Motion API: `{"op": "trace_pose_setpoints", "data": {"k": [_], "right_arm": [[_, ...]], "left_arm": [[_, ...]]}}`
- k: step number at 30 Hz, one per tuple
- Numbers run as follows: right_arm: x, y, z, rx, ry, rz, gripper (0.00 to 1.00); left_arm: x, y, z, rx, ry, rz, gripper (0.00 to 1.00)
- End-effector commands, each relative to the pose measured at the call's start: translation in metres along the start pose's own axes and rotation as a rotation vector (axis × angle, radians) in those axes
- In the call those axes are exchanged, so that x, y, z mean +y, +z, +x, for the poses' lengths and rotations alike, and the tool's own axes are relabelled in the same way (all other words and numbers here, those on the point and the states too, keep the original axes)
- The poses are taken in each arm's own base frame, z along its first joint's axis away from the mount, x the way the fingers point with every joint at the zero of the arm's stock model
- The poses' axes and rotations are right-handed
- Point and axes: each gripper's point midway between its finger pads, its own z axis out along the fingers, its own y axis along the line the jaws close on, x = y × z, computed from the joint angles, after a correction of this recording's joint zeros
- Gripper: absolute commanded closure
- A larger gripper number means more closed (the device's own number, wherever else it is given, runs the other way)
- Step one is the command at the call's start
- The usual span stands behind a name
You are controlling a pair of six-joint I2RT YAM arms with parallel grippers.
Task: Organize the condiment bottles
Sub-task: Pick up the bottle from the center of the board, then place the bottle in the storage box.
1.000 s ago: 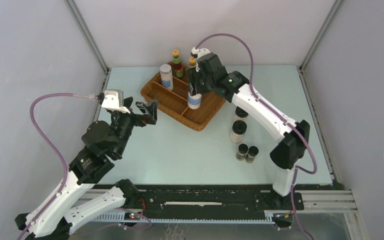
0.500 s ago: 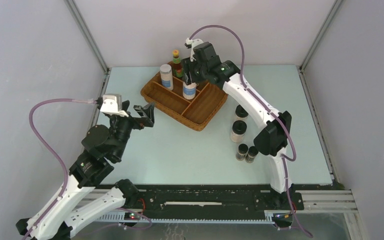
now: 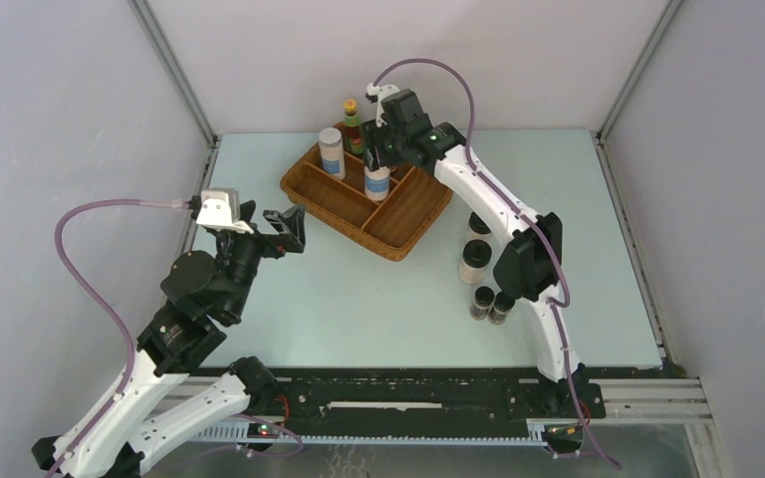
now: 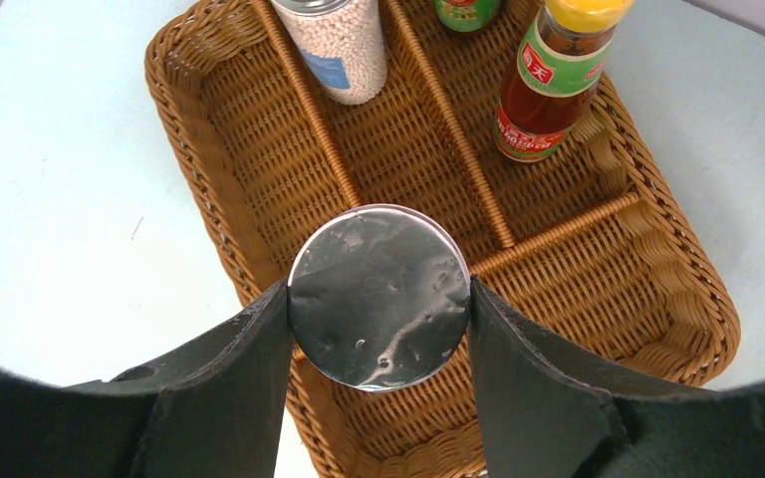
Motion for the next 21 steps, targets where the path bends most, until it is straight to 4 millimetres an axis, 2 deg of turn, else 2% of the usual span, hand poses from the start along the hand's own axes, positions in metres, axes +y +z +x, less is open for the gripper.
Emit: {"op": "trace_pose_setpoints", "data": {"k": [1,11,21], "right_arm": [[0.003,-0.01,-0.057,-0.176,-0.011,-0.036,1.0],[-0.006,0.005,-0.066,-0.207,-0.016,-0.06,1.0],[-0.012,0.023,-0.061,-0.21,-0.012,-0.074,1.0]], "left_arm": [[0.002,0.002,-0.002,-0.019,-0.014,-0.015,0.0],[-0.003,0.005,0.001,-0.021,-0.027,0.005,0.0],[-0.007,0.005,0.003,-0.033,-0.045,0.029,0.0]]}}
